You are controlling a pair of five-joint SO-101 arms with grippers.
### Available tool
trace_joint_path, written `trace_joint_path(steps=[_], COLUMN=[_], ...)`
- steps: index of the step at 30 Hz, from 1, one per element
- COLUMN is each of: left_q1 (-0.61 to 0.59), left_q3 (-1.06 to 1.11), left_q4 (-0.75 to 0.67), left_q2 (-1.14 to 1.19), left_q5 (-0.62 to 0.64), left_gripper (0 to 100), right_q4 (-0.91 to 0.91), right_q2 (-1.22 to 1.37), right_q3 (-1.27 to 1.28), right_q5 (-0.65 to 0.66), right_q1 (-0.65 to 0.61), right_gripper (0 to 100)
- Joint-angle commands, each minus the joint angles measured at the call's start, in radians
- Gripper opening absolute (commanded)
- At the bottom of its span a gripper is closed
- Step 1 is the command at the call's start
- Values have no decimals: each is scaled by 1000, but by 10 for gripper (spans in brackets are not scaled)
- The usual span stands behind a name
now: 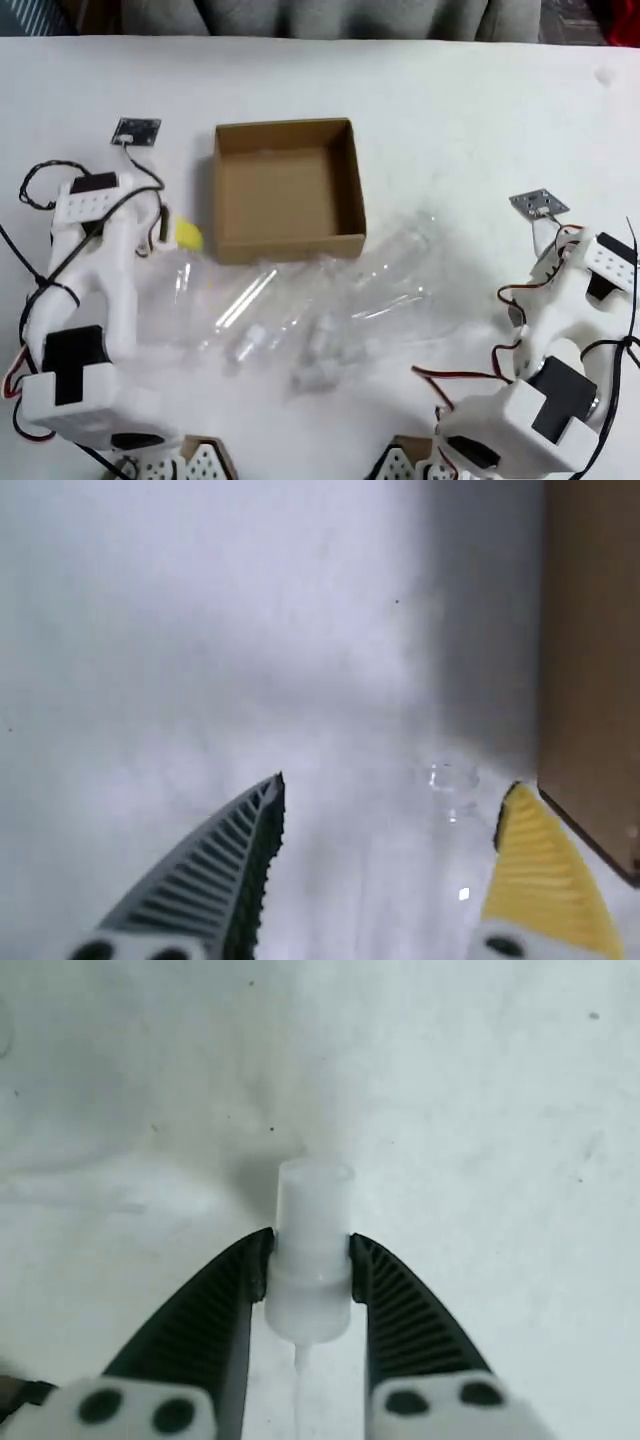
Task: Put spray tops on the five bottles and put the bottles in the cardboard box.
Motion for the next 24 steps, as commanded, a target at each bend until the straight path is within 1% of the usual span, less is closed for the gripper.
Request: trace_joint_path(steps=[1,3,6,10,12,17,24], left_q1=[8,8,16,28,30,25,30], left_q3=[-81,-61,40,235,305,334,305], left_q4=[164,201,196,100,60,12,-87], left_q2=[-84,-151,-289,-458,-501,-481,-329], left_q5=[-141,-183,-224,-258,-287,-318,-318], left_gripper=[332,332,335,334,332,332,332], right_q4=[2,2,4,5,5,5,5], right_q2=[-50,-50,-50,-50,-50,-50,-50], right_q3=[-9,-9,-9,-8,-8,-6,-6], right_q5=[-6,-6,-6,-6,-6,-9,-9], right_q1=[-7,-5,-4,-1,-1,-1,-1], right_gripper=[15,15,15,15,15,15,15])
